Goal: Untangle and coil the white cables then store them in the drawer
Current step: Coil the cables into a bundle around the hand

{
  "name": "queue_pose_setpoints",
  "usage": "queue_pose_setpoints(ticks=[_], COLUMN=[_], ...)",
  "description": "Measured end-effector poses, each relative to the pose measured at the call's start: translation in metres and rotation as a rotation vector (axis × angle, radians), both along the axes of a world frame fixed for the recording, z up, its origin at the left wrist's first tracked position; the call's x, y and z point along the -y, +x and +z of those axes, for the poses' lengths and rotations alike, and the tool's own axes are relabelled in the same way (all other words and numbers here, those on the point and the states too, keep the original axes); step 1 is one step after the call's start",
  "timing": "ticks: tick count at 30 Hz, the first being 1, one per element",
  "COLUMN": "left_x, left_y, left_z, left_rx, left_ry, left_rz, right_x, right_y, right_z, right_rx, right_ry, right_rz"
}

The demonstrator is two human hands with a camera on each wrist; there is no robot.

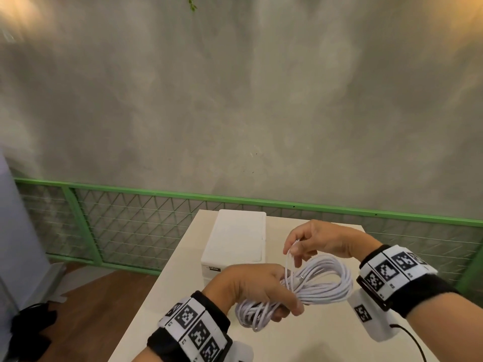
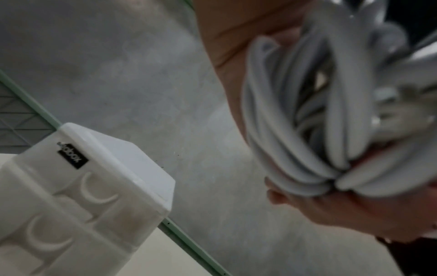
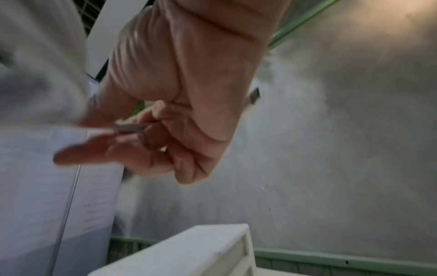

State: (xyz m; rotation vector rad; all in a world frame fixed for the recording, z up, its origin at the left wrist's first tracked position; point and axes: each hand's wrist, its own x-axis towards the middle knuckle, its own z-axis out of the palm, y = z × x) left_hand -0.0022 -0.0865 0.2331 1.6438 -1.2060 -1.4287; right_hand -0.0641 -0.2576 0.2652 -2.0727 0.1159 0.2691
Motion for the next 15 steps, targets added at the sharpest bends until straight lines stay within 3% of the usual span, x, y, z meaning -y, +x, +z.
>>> queue_pose_setpoints(ticks=[2, 5, 7, 10, 15], left_x=[0.0, 0.0, 0.0, 0.002, 0.006], left_y=[-0.001, 0.005, 0.011, 0.015, 0.023], left_z=[0.008, 0.018, 0.017, 0.007, -0.002], left_rx=[0.05, 0.156, 0.225, 0.281, 0.307], left_ry=[-0.066, -0.164, -0.213, -0.213, -0.202], left_rz=[-0.025, 0.053, 0.177, 0.384, 0.636], right_x=[-0.002, -0.009, -0.011, -0.018, -0.032], right_y=[-0.003, -0.013, -0.015, -0.017, -0.023], right_z=[-0.007, -0.019, -0.035, -0.045, -0.045], right_rx=[0.048, 0.062, 0.099, 0.115, -0.006], right_ry=[0.054, -0.108, -0.24, -0.237, -0.294], right_rz=[-0.022, -0.056, -0.152, -0.253, -0.15])
